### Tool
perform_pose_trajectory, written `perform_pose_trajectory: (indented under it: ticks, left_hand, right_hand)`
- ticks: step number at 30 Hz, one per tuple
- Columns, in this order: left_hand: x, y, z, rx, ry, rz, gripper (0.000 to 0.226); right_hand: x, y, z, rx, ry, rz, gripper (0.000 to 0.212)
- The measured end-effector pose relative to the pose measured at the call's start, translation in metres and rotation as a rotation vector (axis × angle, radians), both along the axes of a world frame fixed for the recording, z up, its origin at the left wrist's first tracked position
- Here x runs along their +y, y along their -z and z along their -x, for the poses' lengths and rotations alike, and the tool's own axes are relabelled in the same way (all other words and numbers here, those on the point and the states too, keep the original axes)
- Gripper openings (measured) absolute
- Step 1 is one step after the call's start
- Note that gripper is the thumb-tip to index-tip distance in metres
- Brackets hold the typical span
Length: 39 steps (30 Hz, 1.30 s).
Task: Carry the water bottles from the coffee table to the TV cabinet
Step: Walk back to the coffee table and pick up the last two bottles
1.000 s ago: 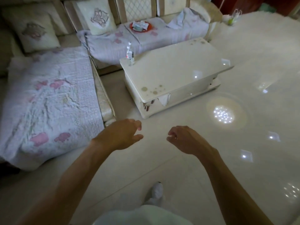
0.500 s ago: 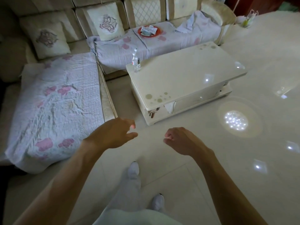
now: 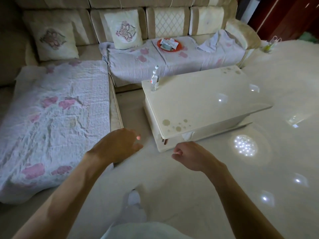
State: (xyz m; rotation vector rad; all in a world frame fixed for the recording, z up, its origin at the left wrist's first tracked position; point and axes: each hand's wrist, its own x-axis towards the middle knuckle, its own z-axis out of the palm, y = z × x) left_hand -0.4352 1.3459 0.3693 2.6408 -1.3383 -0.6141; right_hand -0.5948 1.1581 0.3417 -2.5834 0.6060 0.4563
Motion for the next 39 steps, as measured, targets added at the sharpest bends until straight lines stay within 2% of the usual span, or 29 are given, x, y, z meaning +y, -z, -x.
perform_pose_trajectory:
  ticks: [6,8,10,12,15,18,31,39]
  left_hand:
    - [-0.001,0.01,-0.086,0.047,0.016,-0.051,0.037]
    - [-0.002,0.012,-0.109,0.053,-0.001,-0.037,0.037]
    - [-0.006,0.013,-0.127,0.057,-0.016,-0.021,0.037]
    - [-0.011,0.012,-0.141,0.071,-0.033,-0.009,0.037]
    - [-0.023,0.013,-0.159,0.092,-0.041,-0.002,0.036]
    - [-0.04,0.014,-0.178,0.093,-0.041,-0.017,0.036]
    - [-0.179,0.004,-0.253,0.049,-0.074,-0.046,0.034]
    - [-0.261,0.005,-0.274,0.085,-0.112,0.022,0.028]
  right_hand:
    - [-0.01,-0.004,-0.086,0.016,-0.014,-0.003,0.028]
    - [-0.014,-0.002,-0.106,0.013,-0.017,-0.001,0.018]
    - [-0.019,0.001,-0.123,0.029,-0.017,-0.008,0.031]
    - [-0.028,0.002,-0.137,0.036,-0.014,-0.009,0.017]
    - [-0.044,0.002,-0.159,0.049,-0.016,-0.02,0.031]
    - [-0.063,0.003,-0.18,0.022,-0.036,-0.023,0.029]
    - [-0.202,0.002,-0.281,-0.041,-0.108,-0.037,0.035]
    - [-0.283,0.014,-0.311,-0.035,-0.155,-0.06,0.037]
